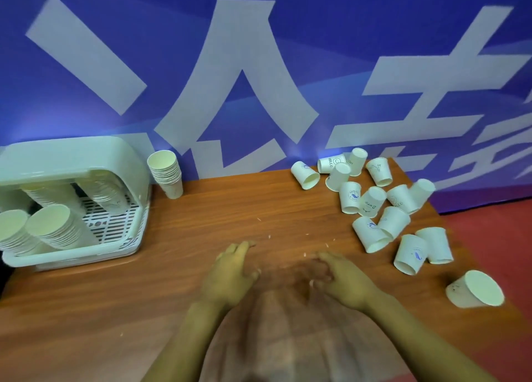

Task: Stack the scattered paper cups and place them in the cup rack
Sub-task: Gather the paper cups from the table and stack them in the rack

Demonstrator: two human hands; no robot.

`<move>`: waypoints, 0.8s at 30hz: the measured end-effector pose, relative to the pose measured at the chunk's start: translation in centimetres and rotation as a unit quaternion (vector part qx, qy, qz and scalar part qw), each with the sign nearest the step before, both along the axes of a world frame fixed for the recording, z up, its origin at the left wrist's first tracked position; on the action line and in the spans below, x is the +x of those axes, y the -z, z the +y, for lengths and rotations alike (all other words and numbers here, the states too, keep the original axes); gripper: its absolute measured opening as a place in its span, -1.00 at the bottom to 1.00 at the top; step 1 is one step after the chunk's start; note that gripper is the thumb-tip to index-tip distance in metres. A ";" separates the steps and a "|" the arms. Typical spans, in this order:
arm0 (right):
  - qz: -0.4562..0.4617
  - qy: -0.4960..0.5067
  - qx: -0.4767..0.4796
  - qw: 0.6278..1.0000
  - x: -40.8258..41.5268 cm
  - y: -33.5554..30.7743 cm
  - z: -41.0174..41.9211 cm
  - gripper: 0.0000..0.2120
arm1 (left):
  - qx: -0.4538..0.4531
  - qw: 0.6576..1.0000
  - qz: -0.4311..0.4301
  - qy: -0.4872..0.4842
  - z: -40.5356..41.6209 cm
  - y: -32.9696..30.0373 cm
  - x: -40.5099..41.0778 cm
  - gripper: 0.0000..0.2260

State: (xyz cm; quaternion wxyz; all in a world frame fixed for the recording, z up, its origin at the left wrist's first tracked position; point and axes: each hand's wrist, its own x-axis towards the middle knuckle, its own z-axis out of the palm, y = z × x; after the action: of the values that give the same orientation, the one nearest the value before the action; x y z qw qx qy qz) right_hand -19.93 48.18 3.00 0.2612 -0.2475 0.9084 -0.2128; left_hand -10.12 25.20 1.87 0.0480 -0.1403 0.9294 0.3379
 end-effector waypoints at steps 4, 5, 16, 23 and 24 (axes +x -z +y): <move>0.013 0.037 0.006 0.999 -1.7 0.2 3.1 -0.51 | 0.010 0.999 0.000 0.054 3.1 0.9 -2.4 -0.47; 0.014 0.037 0.011 0.999 -2.0 0.2 3.8 -0.50 | 0.006 0.998 -0.005 0.065 3.8 0.9 -2.8 -0.46; 0.036 -0.050 0.125 0.990 -11.2 0.3 13.3 -0.44 | -0.079 0.995 -0.033 0.049 13.2 -0.8 -12.9 -0.41; 0.069 -0.085 0.156 0.982 -17.8 0.9 20.7 -0.37 | -0.172 0.977 -0.064 0.109 22.5 1.3 -18.7 -0.38; 0.065 -0.093 0.158 0.981 -18.4 1.3 21.2 -0.37 | -0.180 0.975 -0.074 0.109 23.3 1.6 -19.0 -0.36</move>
State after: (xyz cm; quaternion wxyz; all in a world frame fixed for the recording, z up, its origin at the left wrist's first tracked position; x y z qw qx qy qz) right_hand -38.32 69.40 1.66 0.2560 -0.2995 0.9188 -0.0252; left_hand -29.08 48.49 0.29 0.1272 -0.0694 0.9785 0.1465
